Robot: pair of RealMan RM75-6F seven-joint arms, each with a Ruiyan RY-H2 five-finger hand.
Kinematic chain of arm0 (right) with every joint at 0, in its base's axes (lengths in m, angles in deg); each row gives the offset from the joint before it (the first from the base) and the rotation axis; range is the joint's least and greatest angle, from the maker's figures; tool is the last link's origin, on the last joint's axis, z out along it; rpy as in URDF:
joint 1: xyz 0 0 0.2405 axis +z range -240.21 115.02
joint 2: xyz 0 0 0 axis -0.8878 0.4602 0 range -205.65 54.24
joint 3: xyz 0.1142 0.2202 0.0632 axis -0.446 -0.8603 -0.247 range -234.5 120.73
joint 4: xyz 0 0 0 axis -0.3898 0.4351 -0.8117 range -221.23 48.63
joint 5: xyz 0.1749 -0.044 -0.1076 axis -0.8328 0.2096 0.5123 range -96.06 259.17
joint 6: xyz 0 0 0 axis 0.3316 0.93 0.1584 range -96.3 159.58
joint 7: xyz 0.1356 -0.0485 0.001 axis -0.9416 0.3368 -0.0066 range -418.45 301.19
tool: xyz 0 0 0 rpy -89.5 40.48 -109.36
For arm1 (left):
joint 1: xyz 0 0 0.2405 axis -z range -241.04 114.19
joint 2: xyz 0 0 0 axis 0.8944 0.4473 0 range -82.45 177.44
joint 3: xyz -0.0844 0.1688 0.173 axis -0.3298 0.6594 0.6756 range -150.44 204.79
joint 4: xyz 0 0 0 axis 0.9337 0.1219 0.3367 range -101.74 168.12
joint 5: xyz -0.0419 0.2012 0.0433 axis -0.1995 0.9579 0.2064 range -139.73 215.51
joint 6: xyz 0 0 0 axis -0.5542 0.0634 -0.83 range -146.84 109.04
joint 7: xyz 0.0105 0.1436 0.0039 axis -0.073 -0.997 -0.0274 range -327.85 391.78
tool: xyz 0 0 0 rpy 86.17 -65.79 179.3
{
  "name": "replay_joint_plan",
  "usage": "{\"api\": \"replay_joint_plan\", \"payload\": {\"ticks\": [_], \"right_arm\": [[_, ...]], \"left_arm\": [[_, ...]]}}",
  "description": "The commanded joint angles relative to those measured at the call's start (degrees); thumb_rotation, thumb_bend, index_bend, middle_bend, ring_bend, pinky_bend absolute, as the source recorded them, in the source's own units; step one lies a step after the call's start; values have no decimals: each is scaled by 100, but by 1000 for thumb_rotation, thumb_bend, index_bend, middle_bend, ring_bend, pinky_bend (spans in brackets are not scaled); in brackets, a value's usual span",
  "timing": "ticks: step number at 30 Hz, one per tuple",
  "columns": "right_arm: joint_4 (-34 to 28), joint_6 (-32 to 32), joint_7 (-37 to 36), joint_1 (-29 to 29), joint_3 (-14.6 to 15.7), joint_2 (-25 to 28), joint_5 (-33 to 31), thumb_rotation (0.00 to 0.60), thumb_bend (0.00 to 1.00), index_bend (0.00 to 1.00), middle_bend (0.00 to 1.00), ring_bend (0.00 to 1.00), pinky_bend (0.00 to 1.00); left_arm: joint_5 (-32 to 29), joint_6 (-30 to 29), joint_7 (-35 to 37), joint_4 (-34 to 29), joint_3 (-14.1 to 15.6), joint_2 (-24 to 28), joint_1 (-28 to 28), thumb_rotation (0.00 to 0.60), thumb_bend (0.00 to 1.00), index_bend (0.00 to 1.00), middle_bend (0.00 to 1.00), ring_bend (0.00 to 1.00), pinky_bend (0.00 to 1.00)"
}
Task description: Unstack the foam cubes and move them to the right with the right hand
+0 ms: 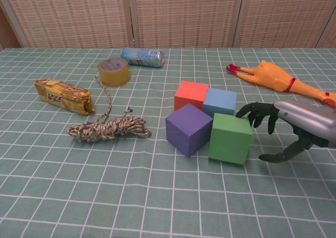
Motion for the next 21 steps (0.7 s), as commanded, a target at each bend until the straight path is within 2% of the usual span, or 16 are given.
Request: {"api": "replay_joint_plan", "payload": {"ticks": [1, 4, 6, 13, 17, 19, 21], "right_arm": [[705, 644, -153, -121, -100, -450, 228, 600, 84, 548, 532, 530, 671], [1034, 848, -289, -156, -114, -617, 270, 600, 85, 614, 608, 608, 748], [1139, 880, -346, -167, -113, -653, 264, 600, 85, 628, 624, 627, 769], [1292, 1176, -289, -215, -81, -673, 368, 600, 85, 618, 642, 639, 783], [1227, 1330, -378, -224, 27, -635, 518, 600, 85, 527, 610, 533, 776], [1135, 1317, -447, -202, 109, -575, 596, 600, 85, 442, 516, 439, 736], [1048, 1309, -488, -182, 155, -541, 644, 600, 84, 395, 459, 389, 712]], "left_arm": [[5, -10, 3, 0, -1, 1, -3, 600, 462, 213, 169, 190, 370], [4, -12, 13, 0, -1, 4, -5, 600, 462, 213, 170, 190, 370], [2, -11, 10, 2, -1, 2, -5, 600, 462, 213, 170, 190, 370], [-3, 17, -28, 0, 7, -9, 9, 600, 463, 213, 170, 190, 370], [-13, 25, -40, 1, 6, -13, 13, 600, 461, 213, 169, 191, 369], [-18, 27, -41, 1, 6, -14, 13, 600, 462, 214, 169, 191, 370], [-20, 26, -42, 0, 5, -15, 14, 600, 462, 213, 169, 190, 370]]}}
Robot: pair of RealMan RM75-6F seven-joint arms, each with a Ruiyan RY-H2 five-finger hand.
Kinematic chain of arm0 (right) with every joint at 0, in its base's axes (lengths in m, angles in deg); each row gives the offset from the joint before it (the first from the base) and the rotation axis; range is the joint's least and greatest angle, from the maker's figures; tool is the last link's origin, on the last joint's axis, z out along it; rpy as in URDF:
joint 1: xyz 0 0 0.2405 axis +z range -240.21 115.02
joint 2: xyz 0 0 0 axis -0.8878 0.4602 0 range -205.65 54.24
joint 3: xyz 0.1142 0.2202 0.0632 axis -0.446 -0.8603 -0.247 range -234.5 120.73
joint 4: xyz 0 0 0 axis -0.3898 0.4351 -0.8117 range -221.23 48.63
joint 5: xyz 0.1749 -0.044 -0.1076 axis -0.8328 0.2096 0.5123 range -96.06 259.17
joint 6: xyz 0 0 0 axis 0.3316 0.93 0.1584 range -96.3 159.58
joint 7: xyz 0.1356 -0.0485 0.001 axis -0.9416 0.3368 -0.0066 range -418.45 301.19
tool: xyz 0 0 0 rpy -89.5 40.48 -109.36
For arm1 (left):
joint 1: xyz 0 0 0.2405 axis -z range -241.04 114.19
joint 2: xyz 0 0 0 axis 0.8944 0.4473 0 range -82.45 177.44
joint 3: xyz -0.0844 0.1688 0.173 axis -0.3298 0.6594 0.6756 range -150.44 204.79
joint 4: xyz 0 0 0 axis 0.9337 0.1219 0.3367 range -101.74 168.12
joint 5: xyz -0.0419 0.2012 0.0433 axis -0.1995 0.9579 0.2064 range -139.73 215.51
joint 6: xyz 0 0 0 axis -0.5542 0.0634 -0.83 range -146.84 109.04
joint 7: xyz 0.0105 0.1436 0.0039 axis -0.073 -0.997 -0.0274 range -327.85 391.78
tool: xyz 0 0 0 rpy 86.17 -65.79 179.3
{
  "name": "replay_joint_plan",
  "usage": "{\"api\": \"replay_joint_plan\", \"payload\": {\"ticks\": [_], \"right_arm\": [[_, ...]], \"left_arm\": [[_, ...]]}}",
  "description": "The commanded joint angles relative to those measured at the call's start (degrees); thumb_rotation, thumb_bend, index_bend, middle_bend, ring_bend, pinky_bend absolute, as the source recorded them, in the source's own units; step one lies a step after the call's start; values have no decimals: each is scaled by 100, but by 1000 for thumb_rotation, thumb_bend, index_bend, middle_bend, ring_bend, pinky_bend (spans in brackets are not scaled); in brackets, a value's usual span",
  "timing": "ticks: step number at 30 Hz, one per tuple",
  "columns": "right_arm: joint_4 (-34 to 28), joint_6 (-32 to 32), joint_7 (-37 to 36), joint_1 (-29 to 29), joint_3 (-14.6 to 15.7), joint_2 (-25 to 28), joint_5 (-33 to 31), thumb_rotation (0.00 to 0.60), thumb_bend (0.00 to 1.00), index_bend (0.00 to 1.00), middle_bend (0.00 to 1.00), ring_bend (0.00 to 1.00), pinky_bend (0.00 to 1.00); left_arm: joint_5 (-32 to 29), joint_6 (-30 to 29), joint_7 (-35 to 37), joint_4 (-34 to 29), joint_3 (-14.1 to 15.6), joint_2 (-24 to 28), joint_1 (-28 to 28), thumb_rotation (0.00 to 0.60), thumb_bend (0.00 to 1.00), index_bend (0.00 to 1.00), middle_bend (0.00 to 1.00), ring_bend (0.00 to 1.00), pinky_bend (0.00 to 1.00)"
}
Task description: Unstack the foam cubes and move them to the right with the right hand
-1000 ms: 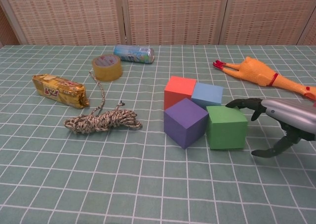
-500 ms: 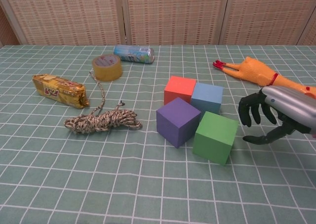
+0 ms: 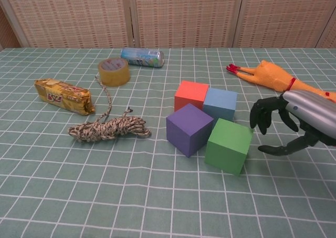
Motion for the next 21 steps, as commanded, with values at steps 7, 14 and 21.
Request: {"api": "replay_joint_plan", "payload": {"ticks": [7, 14, 21], "right_arm": [[-354, -267, -26, 129, 139, 74, 80, 600, 68, 316, 372, 307, 691], [-318, -230, 362, 144, 84, -79, 92, 600, 64, 267, 300, 234, 655], [-385, -133, 989, 22, 21, -128, 10, 600, 62, 218, 271, 218, 591]], "left_arm": [[4, -8, -8, 4, 1, -2, 0, 600, 463, 213, 170, 191, 370], [7, -24, 24, 2, -4, 8, -7, 600, 463, 213, 170, 191, 369], [77, -35, 97, -9, 18, 37, -16, 600, 463, 213, 170, 190, 370]]}}
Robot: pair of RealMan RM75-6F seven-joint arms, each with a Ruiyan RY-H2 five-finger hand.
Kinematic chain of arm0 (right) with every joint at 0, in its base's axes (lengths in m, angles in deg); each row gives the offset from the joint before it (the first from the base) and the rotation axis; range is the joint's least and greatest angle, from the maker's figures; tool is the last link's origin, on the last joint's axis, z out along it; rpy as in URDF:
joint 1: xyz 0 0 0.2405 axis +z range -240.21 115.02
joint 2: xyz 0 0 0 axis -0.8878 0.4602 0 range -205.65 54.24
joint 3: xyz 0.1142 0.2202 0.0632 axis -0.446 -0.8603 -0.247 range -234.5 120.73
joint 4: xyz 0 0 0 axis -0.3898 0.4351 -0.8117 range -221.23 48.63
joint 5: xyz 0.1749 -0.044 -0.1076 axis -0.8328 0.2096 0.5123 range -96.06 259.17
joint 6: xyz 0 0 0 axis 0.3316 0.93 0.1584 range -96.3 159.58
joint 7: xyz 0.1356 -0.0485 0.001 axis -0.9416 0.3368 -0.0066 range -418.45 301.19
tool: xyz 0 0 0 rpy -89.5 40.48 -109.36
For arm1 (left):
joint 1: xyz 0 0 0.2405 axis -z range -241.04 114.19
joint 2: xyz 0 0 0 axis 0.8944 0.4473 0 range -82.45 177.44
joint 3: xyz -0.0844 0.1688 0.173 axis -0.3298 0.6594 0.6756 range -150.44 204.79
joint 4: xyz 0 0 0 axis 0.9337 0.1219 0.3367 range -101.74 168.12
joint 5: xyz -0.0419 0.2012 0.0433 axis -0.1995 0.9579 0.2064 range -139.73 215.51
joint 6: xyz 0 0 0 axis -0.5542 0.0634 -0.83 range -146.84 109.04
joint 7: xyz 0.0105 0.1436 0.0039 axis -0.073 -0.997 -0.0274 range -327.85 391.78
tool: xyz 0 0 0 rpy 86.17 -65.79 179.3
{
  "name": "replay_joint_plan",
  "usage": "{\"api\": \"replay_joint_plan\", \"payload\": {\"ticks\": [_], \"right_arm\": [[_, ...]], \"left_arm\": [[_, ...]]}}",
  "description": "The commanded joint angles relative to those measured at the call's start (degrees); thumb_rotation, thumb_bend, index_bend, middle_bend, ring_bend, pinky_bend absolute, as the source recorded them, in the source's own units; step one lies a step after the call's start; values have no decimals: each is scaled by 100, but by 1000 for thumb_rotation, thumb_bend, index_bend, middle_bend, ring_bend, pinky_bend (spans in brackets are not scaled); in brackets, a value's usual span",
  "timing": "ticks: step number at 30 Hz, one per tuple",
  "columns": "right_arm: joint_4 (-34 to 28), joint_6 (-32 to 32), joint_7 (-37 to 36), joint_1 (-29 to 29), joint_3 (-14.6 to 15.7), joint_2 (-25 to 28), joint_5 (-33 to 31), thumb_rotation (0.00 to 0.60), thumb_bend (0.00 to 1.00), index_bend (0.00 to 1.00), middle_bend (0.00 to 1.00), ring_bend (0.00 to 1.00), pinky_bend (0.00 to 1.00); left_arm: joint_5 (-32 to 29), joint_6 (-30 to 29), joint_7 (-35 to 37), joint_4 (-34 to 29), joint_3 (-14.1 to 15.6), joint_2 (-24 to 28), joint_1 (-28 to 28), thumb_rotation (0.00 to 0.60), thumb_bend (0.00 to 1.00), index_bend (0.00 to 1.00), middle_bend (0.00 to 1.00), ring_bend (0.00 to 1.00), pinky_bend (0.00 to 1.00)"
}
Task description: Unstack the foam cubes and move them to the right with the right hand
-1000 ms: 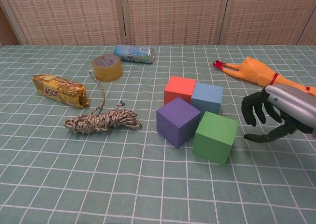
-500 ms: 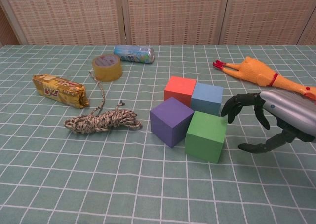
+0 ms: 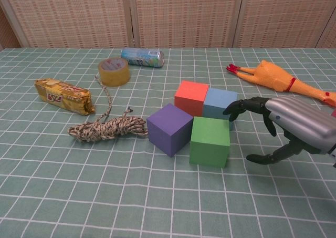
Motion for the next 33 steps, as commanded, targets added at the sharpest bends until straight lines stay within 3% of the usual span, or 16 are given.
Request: {"api": "replay_joint_plan", "payload": {"ticks": [1, 10, 14, 21, 23, 26, 30, 33], "right_arm": [[-162, -24, 219, -56, -13, 38, -58, 600, 62, 208, 257, 206, 533], [-751, -494, -8, 37, 13, 292, -240, 600, 60, 122, 164, 85, 242], [-926, -721, -318, 161, 22, 293, -254, 600, 60, 108, 151, 73, 209], [-671, -960, -562, 329, -106, -96, -351, 600, 59, 118, 152, 73, 210], [-476, -948, -609, 350, -169, -294, -386, 600, 59, 142, 151, 87, 242], [-20, -767, -657, 338, -264, -656, -393, 600, 59, 235, 225, 199, 385], [684, -327, -757, 267, -356, -1082, -347, 600, 65, 510, 497, 523, 713], [1066, -16, -872, 213, -387, -1231, -309, 600, 99, 616, 592, 621, 818]], "left_arm": [[36, -10, 17, 0, 11, 7, -2, 600, 463, 213, 170, 190, 370], [-1, 21, 23, 22, -6, -6, 14, 600, 462, 213, 169, 190, 370], [1, 35, 8, 16, 0, -10, 21, 600, 464, 213, 169, 190, 369], [4, 12, 80, 14, -7, 21, 6, 600, 463, 213, 170, 190, 370], [7, -18, 104, 19, -14, 30, -7, 600, 463, 213, 170, 190, 370], [29, -30, 147, 24, -12, 46, -15, 600, 463, 213, 169, 191, 369], [49, -46, 200, 35, -13, 61, -24, 600, 463, 213, 169, 190, 370], [60, -44, 228, 44, -13, 66, -24, 600, 464, 213, 169, 190, 370]]}}
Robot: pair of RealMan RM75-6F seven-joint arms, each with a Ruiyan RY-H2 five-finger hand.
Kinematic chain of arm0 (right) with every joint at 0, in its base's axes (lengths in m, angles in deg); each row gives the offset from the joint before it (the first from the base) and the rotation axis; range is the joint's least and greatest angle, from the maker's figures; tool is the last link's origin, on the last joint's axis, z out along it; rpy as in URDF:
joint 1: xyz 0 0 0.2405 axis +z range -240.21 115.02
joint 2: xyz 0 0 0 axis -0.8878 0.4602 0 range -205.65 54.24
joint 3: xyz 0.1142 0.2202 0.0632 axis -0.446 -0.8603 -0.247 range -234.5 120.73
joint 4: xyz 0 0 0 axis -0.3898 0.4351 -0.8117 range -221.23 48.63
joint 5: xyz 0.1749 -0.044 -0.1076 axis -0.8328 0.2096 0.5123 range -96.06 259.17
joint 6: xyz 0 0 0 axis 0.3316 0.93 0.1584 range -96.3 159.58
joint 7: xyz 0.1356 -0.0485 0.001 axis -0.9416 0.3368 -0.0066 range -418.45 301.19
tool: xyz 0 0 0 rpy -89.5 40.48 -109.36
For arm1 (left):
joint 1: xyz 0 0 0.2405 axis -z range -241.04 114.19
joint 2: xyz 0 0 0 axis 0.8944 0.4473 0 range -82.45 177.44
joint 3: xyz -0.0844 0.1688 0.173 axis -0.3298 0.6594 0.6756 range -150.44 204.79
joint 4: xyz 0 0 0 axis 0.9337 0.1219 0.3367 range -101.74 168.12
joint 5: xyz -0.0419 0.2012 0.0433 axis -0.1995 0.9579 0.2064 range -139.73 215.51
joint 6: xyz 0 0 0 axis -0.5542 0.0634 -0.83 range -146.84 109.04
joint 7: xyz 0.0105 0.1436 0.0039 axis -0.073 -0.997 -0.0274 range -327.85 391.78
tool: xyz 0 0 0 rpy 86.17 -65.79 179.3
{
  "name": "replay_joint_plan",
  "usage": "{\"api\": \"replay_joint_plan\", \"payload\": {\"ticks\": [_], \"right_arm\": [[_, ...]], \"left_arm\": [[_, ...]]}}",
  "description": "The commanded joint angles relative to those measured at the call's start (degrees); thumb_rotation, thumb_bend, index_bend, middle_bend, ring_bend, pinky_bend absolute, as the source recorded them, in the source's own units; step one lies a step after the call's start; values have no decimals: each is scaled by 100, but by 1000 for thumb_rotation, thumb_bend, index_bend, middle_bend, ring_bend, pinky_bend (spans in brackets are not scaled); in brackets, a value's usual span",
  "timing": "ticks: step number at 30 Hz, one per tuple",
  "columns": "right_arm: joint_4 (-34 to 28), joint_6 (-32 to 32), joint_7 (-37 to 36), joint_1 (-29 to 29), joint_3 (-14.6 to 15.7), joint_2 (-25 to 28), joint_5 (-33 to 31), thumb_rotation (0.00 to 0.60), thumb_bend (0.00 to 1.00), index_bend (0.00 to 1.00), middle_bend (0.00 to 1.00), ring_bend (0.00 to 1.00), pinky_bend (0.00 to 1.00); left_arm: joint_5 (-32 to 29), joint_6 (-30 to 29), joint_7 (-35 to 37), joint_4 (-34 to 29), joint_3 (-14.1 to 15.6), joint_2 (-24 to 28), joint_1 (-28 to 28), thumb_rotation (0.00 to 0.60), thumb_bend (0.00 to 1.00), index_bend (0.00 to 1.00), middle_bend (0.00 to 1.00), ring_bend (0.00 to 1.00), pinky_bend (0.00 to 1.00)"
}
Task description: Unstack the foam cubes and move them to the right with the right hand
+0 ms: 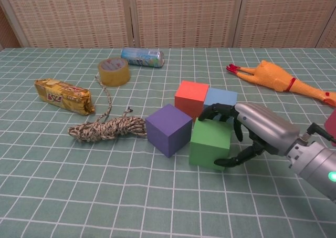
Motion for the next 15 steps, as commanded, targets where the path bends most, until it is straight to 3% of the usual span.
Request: {"api": "replay_joint_plan", "payload": {"ticks": [1, 6, 11, 15], "right_arm": [[562, 518, -200, -90, -89, -287, 61, 600, 104, 630, 604, 633, 830], [268, 674, -64, -201, 22, 165, 116, 600, 109, 637, 612, 640, 837], [-1047, 469, 912, -443, 284, 1368, 63, 600, 109, 637, 612, 639, 839], [-1494, 382, 1137, -510, 337, 1700, -5, 600, 110, 637, 612, 639, 840]], "left_arm": [[9, 5, 11, 6, 1, 2, 2, 600, 463, 213, 169, 191, 370], [12, -5, 18, -7, 0, 9, -5, 600, 463, 213, 169, 190, 370], [-10, -20, 2, -15, -11, 0, -12, 600, 463, 213, 170, 190, 370], [-16, -6, -22, -16, -11, -8, -4, 600, 463, 213, 170, 190, 370]]}}
